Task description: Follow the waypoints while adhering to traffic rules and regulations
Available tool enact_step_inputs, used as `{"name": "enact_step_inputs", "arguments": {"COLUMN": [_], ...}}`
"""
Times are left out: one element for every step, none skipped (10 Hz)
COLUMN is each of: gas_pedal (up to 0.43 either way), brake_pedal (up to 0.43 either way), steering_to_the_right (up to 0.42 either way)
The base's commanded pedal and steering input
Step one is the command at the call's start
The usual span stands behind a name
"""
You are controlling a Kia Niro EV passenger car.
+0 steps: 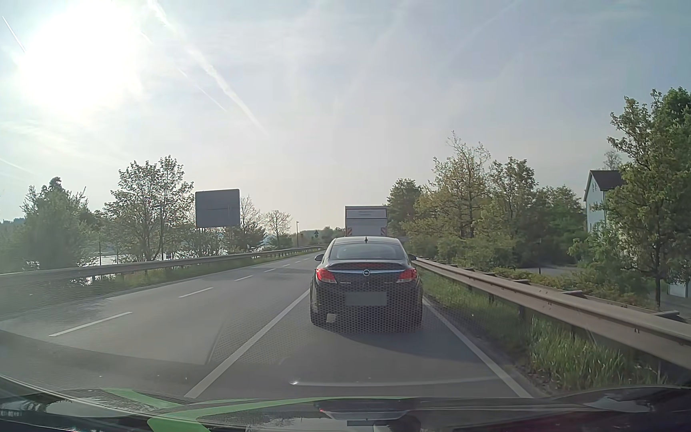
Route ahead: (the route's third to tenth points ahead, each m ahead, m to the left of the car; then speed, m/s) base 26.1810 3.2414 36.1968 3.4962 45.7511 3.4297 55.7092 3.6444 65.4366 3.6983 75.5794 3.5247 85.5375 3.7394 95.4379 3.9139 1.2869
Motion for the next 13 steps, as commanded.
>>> {"name": "enact_step_inputs", "arguments": {"gas_pedal": [0.13, 0.13, 0.138, 0.138, 0.138, 0.138, 0.138, 0.138, 0.138, 0.138, 0.13, 0.118, 0.079], "brake_pedal": [0.0, 0.0, 0.0, 0.0, 0.0, 0.0, 0.0, 0.0, 0.0, 0.0, 0.0, 0.0, 0.0], "steering_to_the_right": [0.0, 0.0, 0.0, 0.0, 0.0, 0.0, 0.0, 0.0, 0.0, 0.0, 0.0, 0.0, 0.0]}}
